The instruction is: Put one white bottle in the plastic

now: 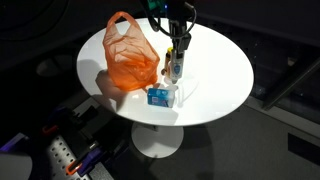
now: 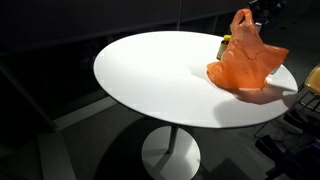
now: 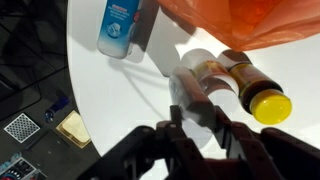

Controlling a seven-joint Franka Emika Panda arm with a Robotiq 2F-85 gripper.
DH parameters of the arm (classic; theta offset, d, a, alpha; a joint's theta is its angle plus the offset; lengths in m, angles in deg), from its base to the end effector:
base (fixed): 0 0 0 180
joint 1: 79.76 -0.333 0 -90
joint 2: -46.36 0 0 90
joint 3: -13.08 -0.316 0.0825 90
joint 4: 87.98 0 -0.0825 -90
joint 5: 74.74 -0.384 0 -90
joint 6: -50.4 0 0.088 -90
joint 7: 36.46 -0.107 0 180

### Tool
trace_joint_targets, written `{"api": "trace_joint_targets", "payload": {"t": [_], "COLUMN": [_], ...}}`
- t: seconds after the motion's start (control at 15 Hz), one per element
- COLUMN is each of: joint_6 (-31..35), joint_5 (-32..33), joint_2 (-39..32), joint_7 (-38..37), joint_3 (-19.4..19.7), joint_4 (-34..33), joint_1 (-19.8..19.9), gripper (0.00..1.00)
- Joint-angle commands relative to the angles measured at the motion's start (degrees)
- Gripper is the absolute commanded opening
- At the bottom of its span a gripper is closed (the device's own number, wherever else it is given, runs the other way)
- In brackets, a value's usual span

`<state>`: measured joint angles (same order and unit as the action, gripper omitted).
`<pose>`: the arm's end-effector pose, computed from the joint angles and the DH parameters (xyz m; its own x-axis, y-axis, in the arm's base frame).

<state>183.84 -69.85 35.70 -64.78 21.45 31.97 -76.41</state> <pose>0.5659 -0.1173 0.3396 0.8015 -0.5918 0.0856 -0.5970 -0.8001 0.0580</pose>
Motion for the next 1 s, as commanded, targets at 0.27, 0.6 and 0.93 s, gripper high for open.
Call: {"api": "trace_joint_targets", "payload": {"t": [0.27, 0.6, 0.93], "joint_6": [-7.5, -12.3, -15.9], "joint_5": [2.7, 1.1, -1.1], "joint_2": [9.1, 13.5, 15.3], "joint_7": [-7.0, -6.6, -6.5], "joint_3": [-1.4, -4.4, -7.4], "joint_4": [-0.2, -0.8, -0.8], "joint_1": [-1.5, -1.8, -2.4], "gripper": [0.10, 0.10, 0.10]}}
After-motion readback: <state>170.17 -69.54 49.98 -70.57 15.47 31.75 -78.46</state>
